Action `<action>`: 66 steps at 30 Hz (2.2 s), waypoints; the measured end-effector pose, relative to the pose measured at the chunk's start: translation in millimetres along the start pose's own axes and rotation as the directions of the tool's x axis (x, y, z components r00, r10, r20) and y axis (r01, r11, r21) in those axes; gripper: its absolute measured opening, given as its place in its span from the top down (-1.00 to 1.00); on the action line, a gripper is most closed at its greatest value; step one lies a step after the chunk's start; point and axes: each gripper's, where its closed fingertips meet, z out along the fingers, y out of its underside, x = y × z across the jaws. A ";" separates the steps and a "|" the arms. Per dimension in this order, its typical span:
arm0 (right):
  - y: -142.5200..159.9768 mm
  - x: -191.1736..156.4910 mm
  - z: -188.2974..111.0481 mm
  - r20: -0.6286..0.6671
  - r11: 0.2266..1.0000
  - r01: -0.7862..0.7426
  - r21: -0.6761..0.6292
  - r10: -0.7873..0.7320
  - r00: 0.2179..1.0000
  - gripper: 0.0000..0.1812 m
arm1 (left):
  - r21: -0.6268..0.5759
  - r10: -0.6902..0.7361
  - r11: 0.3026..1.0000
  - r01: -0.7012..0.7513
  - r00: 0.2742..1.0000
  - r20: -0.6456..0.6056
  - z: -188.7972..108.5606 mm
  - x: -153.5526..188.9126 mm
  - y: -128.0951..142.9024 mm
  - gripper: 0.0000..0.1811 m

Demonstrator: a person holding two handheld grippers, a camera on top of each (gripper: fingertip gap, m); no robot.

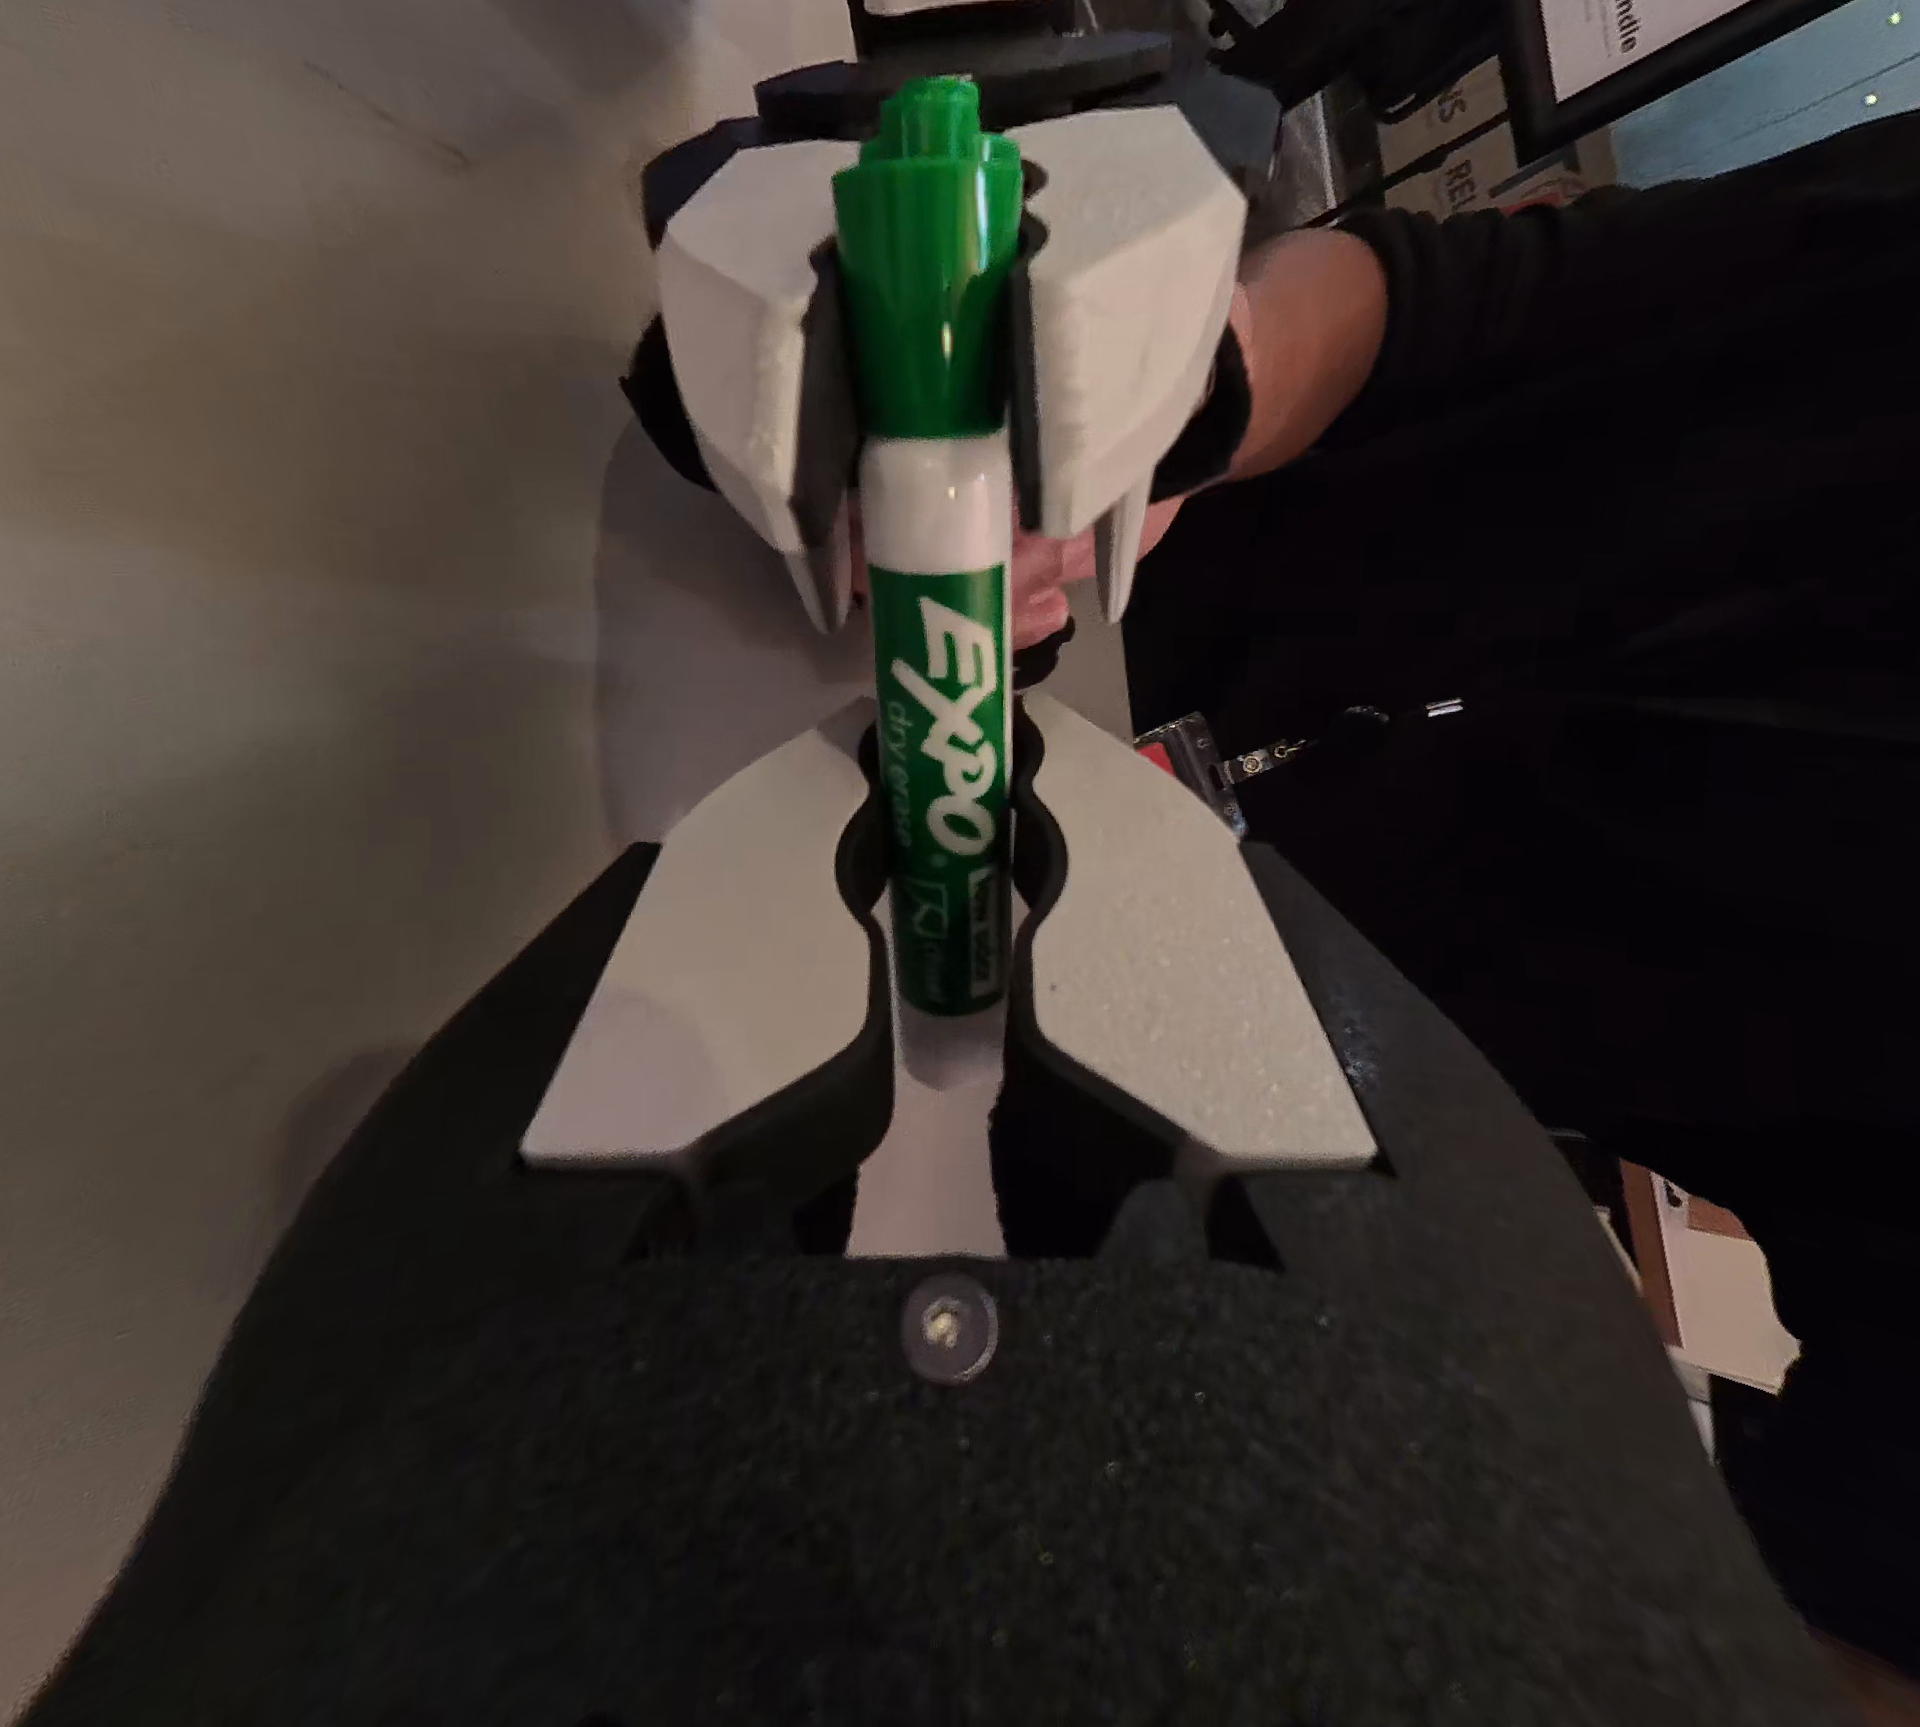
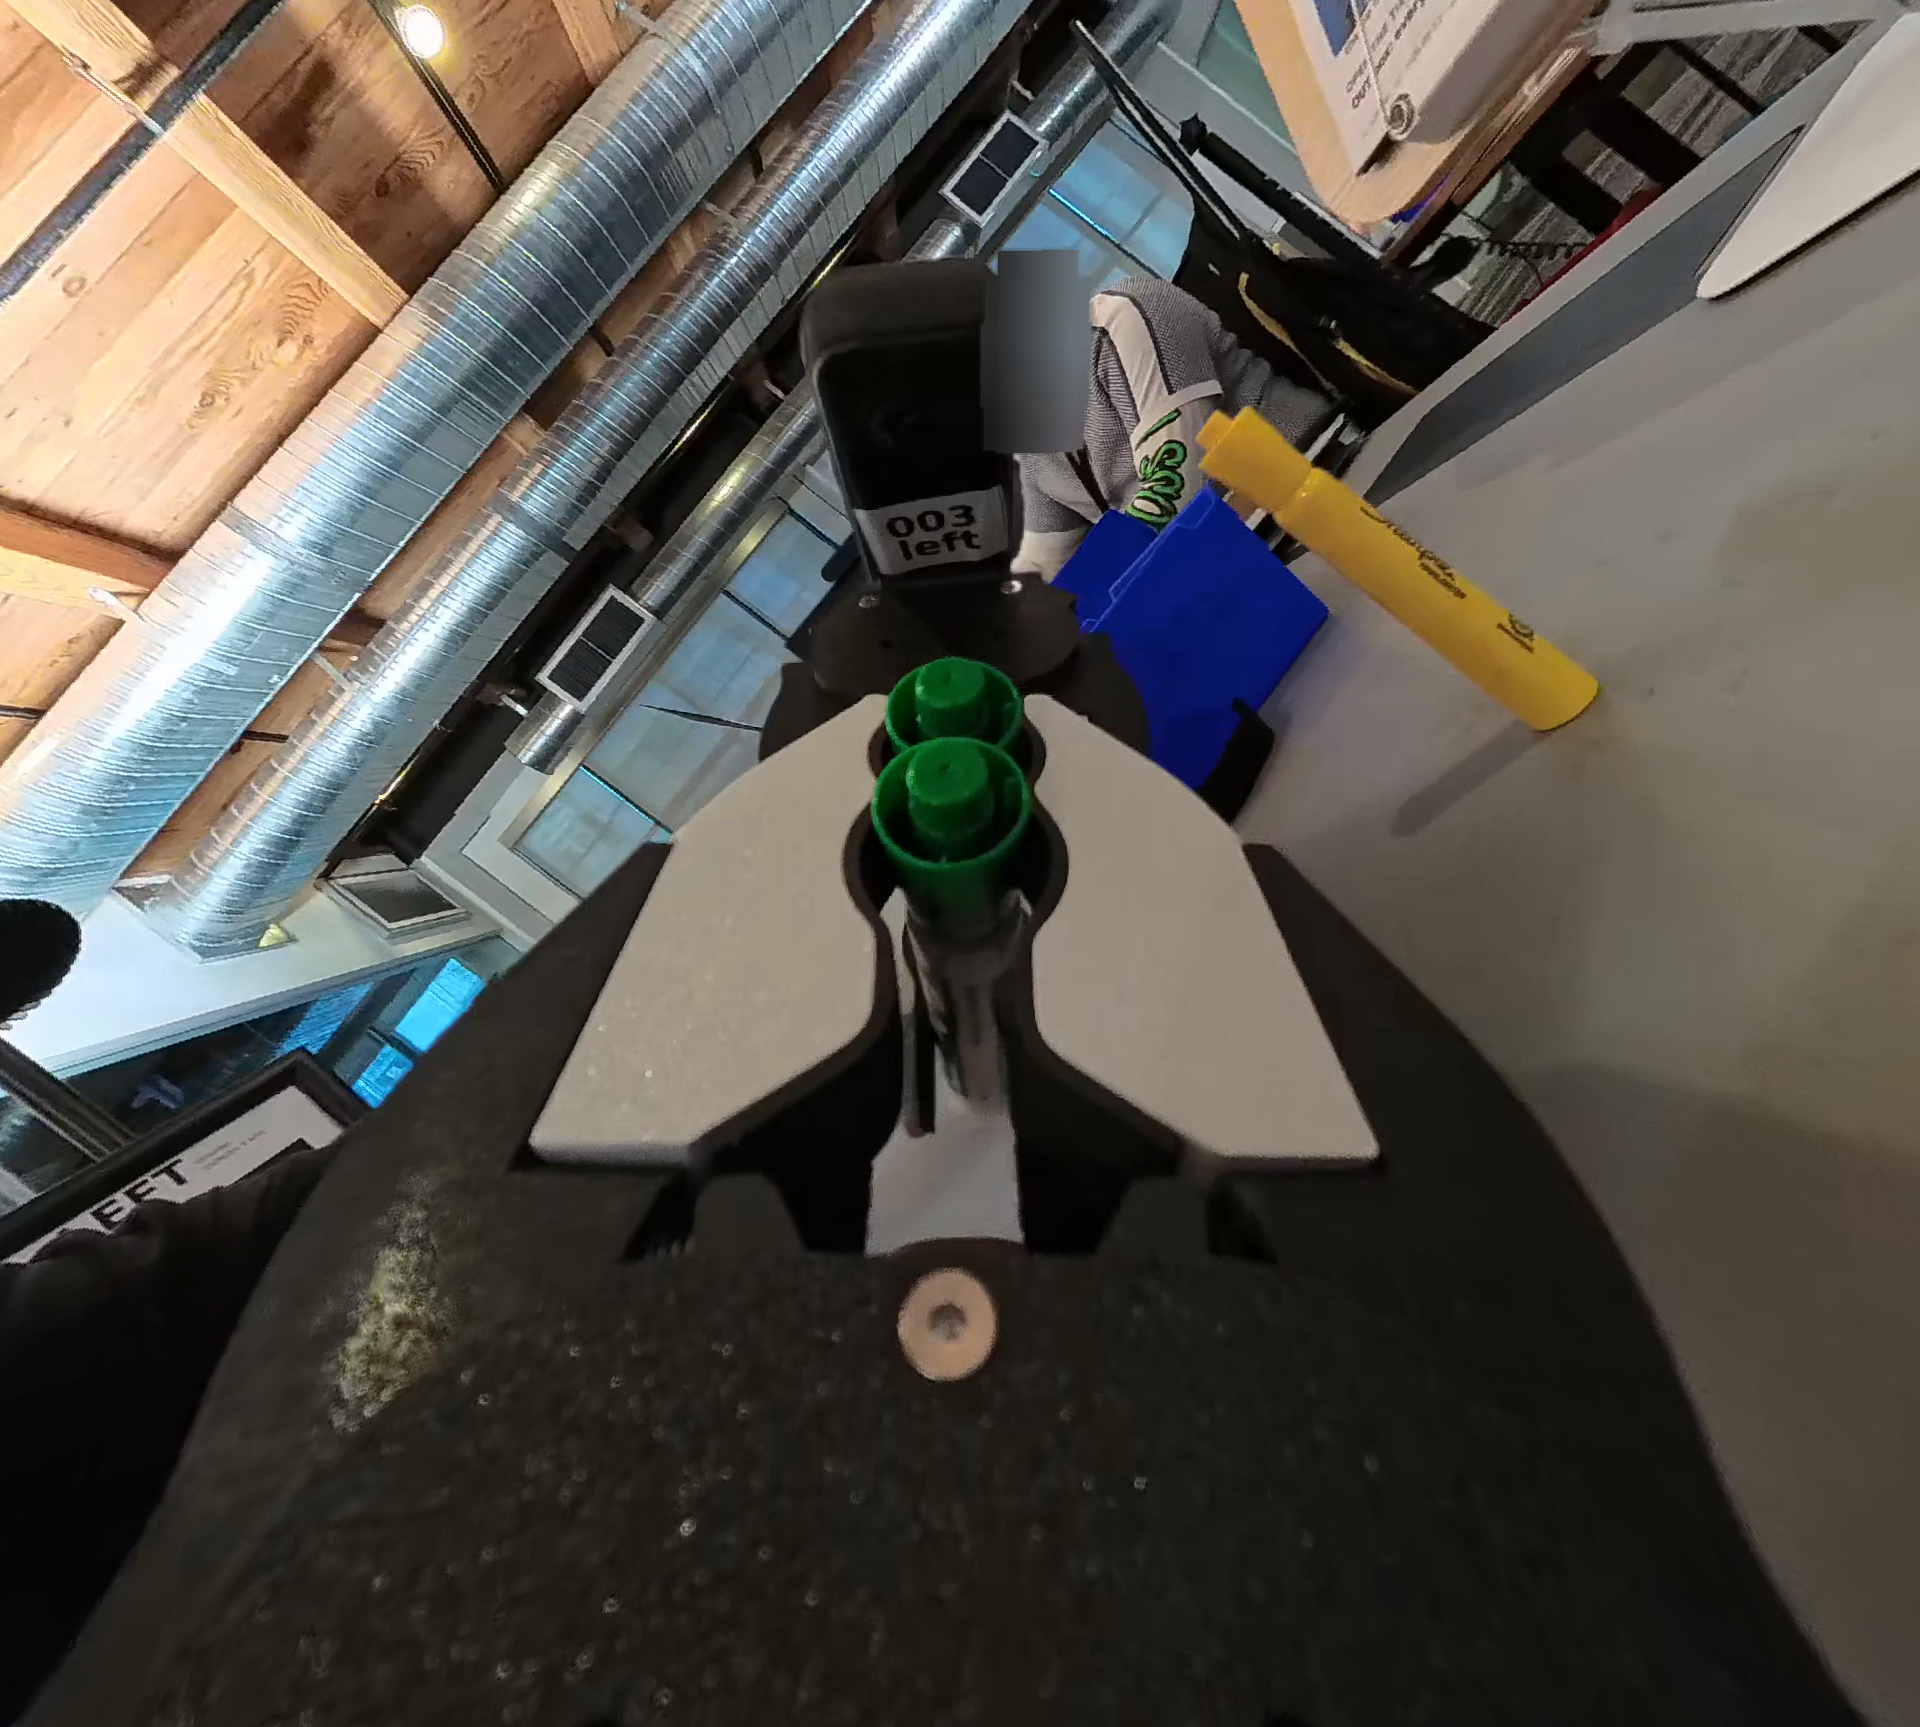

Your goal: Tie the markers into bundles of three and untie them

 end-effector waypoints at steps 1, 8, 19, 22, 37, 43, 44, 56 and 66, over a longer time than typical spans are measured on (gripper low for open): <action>0.6 1.1 0.2 -0.001 1.000 0.002 -0.004 -0.002 1.000 0.81 | -0.001 0.003 1.000 -0.003 1.000 0.011 -1.1 -1.5 0.4 0.79; -3.1 10.5 -2.5 -0.042 0.998 0.052 -0.017 -0.053 0.998 0.64 | 0.010 0.025 1.000 -0.026 0.997 0.074 -8.0 -7.5 2.3 0.73; 1.4 48.2 -17.6 -0.349 0.999 -0.038 -0.035 0.024 0.937 0.09 | 0.031 -0.054 0.998 0.046 0.916 0.399 -26.0 -40.1 9.8 0.79; 7.4 53.6 -16.4 -0.406 0.996 -0.082 -0.015 0.069 0.911 0.04 | -0.008 -0.047 0.998 0.058 0.875 0.483 -28.8 -45.4 15.8 0.79; 18.2 45.2 -9.6 -0.388 0.989 -0.149 0.021 0.145 0.910 0.03 | 0.073 -0.139 0.990 0.119 0.880 0.454 -22.7 -28.1 20.8 0.79; 9.4 29.3 -10.3 -0.307 0.997 -0.081 -0.015 0.073 0.949 0.05 | 0.212 -0.260 0.954 0.211 0.936 0.237 -9.5 -9.0 12.6 0.79; 6.6 29.2 -13.0 -0.313 0.996 -0.087 -0.004 0.082 0.946 0.03 | 0.220 -0.270 0.951 0.219 0.933 0.238 -8.1 -9.7 13.4 0.79; 1.4 37.9 -13.5 -0.283 0.952 -0.302 0.050 0.303 0.910 -0.28 | 0.160 -0.259 0.965 0.206 0.829 0.496 -2.1 -24.9 21.0 0.79; 21.7 53.8 -1.7 -0.400 0.900 -0.428 0.086 0.425 0.812 0.11 | 0.031 -0.199 0.972 0.233 0.748 0.633 -2.9 -40.6 26.1 0.79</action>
